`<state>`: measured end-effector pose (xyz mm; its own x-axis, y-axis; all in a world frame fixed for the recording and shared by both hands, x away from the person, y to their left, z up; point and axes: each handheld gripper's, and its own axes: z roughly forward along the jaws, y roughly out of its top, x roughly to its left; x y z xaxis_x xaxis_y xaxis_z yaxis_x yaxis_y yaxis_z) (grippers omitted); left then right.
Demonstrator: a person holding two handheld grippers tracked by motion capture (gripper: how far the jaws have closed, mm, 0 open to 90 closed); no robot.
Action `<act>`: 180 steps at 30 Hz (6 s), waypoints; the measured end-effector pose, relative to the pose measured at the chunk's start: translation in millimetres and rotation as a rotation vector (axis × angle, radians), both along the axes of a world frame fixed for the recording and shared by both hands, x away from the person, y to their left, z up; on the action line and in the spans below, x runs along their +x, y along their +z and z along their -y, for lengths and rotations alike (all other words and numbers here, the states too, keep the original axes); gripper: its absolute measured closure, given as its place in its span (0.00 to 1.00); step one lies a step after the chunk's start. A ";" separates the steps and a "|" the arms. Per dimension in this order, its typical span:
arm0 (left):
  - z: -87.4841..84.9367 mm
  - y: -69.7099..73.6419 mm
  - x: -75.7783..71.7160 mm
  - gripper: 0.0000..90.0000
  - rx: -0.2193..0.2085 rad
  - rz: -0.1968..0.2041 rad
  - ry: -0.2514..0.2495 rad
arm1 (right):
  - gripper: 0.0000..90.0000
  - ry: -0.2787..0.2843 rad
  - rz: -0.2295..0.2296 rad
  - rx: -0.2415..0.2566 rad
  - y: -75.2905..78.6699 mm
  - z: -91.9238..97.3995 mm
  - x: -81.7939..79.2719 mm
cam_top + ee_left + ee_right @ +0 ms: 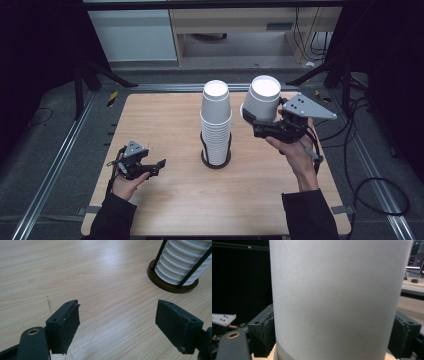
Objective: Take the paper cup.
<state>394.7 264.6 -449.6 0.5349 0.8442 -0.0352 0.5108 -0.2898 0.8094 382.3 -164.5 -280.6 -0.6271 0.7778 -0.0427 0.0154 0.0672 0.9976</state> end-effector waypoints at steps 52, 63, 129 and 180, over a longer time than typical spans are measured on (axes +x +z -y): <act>36.4 27.5 -24.3 0.21 -0.033 0.045 -0.236 | 0.15 0.343 -0.250 -0.282 -133.8 -42.8 -9.1; 48.3 32.8 -31.4 0.20 -0.034 0.052 -0.297 | 0.15 0.432 -0.276 -0.346 -147.3 -61.1 -10.1; 73.1 32.0 -37.8 0.20 -0.053 -0.027 -0.483 | 0.15 0.643 -0.255 -0.630 -166.8 -156.8 0.9; 72.9 40.5 -44.6 0.26 -0.070 0.018 -0.506 | 0.03 0.584 -0.269 -0.587 -156.5 -142.8 -1.3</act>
